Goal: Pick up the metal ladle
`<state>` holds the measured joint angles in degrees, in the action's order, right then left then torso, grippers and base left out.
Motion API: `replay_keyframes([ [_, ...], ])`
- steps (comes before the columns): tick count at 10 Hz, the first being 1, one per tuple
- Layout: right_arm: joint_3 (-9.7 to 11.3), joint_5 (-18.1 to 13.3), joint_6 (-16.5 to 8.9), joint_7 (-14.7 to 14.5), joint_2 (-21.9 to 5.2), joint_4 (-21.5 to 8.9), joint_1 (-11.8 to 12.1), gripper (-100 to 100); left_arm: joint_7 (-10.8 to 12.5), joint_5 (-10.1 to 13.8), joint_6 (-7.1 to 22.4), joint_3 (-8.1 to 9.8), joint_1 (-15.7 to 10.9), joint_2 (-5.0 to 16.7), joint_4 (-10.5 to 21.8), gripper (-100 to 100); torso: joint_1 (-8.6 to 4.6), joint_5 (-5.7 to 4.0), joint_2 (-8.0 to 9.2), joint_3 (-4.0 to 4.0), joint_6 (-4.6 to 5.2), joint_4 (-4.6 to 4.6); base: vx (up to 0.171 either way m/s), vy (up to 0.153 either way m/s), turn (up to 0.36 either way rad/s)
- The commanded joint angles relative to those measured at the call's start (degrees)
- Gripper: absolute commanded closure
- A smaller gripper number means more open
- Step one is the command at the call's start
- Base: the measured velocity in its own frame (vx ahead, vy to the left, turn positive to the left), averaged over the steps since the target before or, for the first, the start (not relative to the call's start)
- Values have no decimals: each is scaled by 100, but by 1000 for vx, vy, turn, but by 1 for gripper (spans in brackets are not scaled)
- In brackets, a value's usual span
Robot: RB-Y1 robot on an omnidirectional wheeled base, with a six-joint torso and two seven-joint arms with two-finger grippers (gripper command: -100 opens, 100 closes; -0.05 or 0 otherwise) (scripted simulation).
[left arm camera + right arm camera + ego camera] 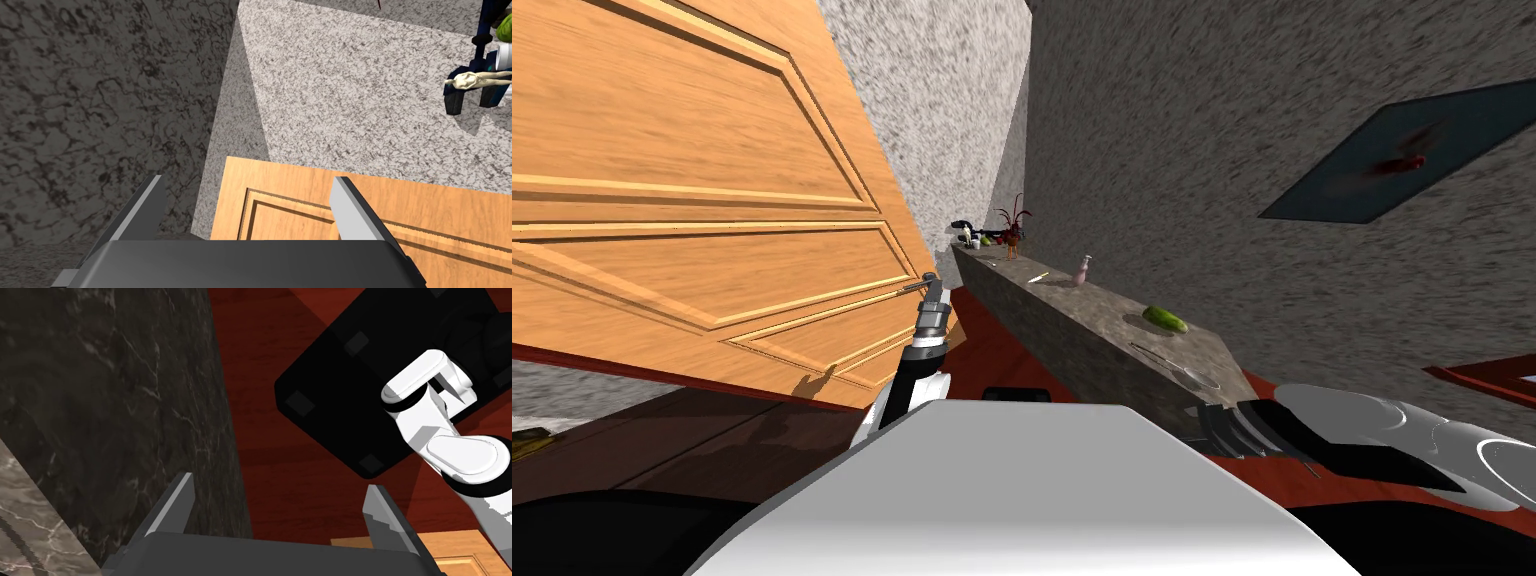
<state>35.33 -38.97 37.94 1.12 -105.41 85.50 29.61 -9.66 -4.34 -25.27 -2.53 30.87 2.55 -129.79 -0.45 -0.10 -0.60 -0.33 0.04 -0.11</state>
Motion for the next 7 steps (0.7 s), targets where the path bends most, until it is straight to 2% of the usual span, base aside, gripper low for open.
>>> replay_keyframes([
  [1, 39, -165, 49, 47, -26, -145, -110, -100, 0, 0, 0, 0, 0, 0, 0, 0, 0, 0, 0, 0, 0, 0, 93, -81, 82],
  [3, 122, -194, 26, 8, -367, -349, -124, -100, 0, 0, 0, 0, -1, 0, 0, 0, 6, 0, 19, 11, 0, 4, 131, -108, 163],
  [5, 166, -197, 15, -14, -464, -417, -117, -100, 0, 0, 0, 0, 0, 0, 0, 0, -12, -8, 0, -1, 3, -1, 132, -126, 92],
  [7, 270, -184, 3, -57, -499, -466, -67, -100, 0, 0, 0, 0, 0, 1, 0, 0, -20, -7, -9, -5, 0, -2, 194, -177, 170],
])
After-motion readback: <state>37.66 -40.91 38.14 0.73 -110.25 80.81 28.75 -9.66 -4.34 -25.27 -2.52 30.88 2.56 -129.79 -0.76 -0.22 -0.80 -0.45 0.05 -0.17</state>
